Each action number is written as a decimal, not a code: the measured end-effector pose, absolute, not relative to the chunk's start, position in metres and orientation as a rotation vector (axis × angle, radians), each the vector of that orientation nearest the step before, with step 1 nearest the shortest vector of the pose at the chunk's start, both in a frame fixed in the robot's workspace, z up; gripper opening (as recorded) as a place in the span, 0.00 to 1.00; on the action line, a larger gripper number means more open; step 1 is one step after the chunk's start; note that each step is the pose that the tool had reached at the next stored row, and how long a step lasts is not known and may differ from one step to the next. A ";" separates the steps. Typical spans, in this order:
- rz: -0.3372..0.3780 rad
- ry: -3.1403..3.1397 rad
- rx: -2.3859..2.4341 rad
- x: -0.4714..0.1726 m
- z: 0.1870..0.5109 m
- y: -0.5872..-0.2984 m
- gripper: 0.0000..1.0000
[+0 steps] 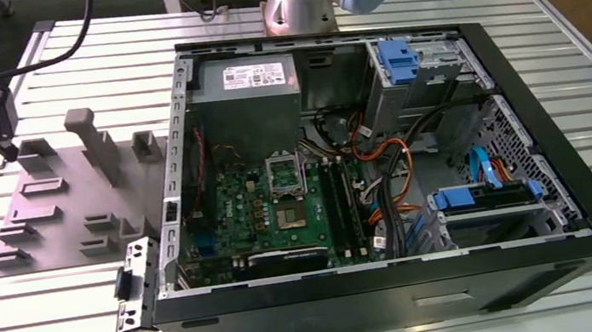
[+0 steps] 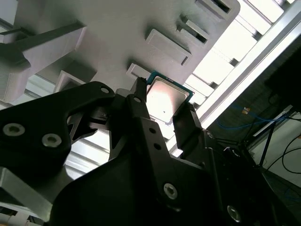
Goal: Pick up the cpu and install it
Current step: 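Pick up the cpu and move it towards the insertion slot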
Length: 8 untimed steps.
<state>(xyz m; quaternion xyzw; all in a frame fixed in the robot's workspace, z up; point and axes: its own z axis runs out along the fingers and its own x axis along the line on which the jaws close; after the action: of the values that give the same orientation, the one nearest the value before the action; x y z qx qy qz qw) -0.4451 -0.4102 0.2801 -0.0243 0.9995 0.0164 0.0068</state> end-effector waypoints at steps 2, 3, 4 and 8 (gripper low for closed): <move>0.051 3.126 -0.076 -0.445 0.281 -0.410 0.47; 0.051 3.126 -0.076 -0.445 0.281 -0.410 0.47; 0.051 3.126 -0.076 -0.445 0.281 -0.410 0.47; 0.051 3.127 -0.076 -0.445 0.283 -0.410 0.47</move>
<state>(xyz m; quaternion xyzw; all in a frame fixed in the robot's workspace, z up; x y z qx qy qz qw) -0.4451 -0.4102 0.2828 -0.0243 0.9995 0.0164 0.0068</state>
